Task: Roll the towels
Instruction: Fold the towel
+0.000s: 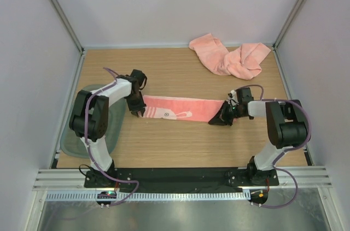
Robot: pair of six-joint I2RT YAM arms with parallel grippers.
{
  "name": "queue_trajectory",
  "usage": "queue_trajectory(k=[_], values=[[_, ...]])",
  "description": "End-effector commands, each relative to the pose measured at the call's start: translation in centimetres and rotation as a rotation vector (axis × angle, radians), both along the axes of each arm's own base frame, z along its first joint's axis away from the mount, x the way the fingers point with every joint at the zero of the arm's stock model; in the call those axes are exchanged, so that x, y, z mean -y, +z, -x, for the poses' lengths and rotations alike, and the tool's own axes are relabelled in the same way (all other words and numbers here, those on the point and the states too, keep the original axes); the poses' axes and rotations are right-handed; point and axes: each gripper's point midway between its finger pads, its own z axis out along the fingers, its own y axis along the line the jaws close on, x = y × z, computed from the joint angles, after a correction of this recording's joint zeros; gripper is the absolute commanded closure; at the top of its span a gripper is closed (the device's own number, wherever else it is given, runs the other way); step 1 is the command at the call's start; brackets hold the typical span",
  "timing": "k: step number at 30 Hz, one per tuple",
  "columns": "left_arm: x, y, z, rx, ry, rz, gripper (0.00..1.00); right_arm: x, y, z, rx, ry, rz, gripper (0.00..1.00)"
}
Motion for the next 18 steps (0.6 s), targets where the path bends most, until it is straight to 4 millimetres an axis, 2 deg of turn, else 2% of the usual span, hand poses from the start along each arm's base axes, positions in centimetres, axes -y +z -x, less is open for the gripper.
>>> queue_trajectory(k=[1, 8, 10, 15, 16, 18], values=[[-1.1, 0.3, -0.8, 0.009, 0.012, -0.036, 0.76, 2.8, -0.5, 0.4, -0.002, -0.075, 0.131, 0.99], [-1.2, 0.5, -0.7, 0.011, 0.009, -0.038, 0.76, 7.9, 0.2, -1.0, -0.026, -0.256, 0.163, 0.99], [-1.2, 0.6, -0.7, 0.011, 0.008, -0.040, 0.76, 9.4, 0.2, -0.9, -0.051, -0.299, 0.180, 0.99], [-1.1, 0.6, -0.6, 0.008, 0.008, -0.030, 0.77, 13.2, 0.1, -0.1, -0.104, -0.383, 0.353, 0.99], [-1.1, 0.7, -0.7, 0.011, 0.008, -0.029, 0.77, 13.8, 1.2, -0.4, -0.066, -0.403, 0.379, 0.99], [-1.0, 0.7, -0.5, 0.006, 0.007, -0.027, 0.77, 15.0, 2.1, -0.2, -0.048, -0.440, 0.452, 0.96]])
